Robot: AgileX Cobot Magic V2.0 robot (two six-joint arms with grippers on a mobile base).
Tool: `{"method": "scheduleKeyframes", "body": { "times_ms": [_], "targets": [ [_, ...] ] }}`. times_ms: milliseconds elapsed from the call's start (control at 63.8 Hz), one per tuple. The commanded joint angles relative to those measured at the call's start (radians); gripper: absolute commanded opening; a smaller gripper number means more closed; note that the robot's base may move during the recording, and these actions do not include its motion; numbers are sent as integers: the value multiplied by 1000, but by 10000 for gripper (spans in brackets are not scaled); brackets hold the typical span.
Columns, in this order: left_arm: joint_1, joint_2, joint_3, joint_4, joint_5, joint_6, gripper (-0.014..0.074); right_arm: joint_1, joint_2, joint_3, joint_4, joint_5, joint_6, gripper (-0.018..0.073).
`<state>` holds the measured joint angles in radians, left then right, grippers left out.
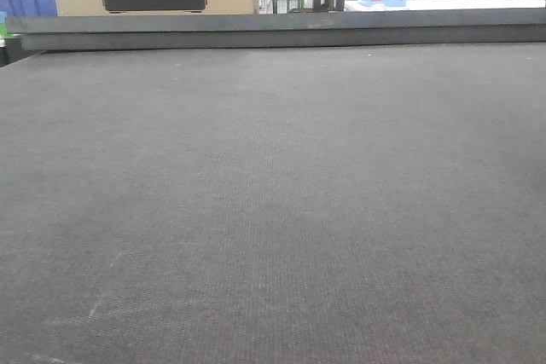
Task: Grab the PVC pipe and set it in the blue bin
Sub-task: 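Lift the white pipe clamp off the table with both grippers, then drive the base to the shelf of blue bins holding the clamp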
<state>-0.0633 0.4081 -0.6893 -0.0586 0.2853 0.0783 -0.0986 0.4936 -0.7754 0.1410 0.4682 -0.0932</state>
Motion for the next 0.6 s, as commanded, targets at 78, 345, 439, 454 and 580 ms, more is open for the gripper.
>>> {"method": "scheduleKeyframes", "body": {
  "times_ms": [78, 345, 439, 454, 580],
  "targets": [
    [0, -4, 0, -2, -27, -7, -111, 2, -6, -1, 0, -28, -6, -155],
    [0, -4, 0, -2, -27, -7, -111, 2, -6, -1, 0, -28, -6, -155],
    [0, -4, 0, -2, -27, -7, -111, 2, -6, -1, 0, -28, -6, -155],
    [0, -4, 0, -2, -27, -7, -111, 2, -6, -1, 0, -28, -6, -155],
    [0, -4, 0, -2, -27, -7, -111, 2, -6, -1, 0, -28, -6, -155]
  ]
}}
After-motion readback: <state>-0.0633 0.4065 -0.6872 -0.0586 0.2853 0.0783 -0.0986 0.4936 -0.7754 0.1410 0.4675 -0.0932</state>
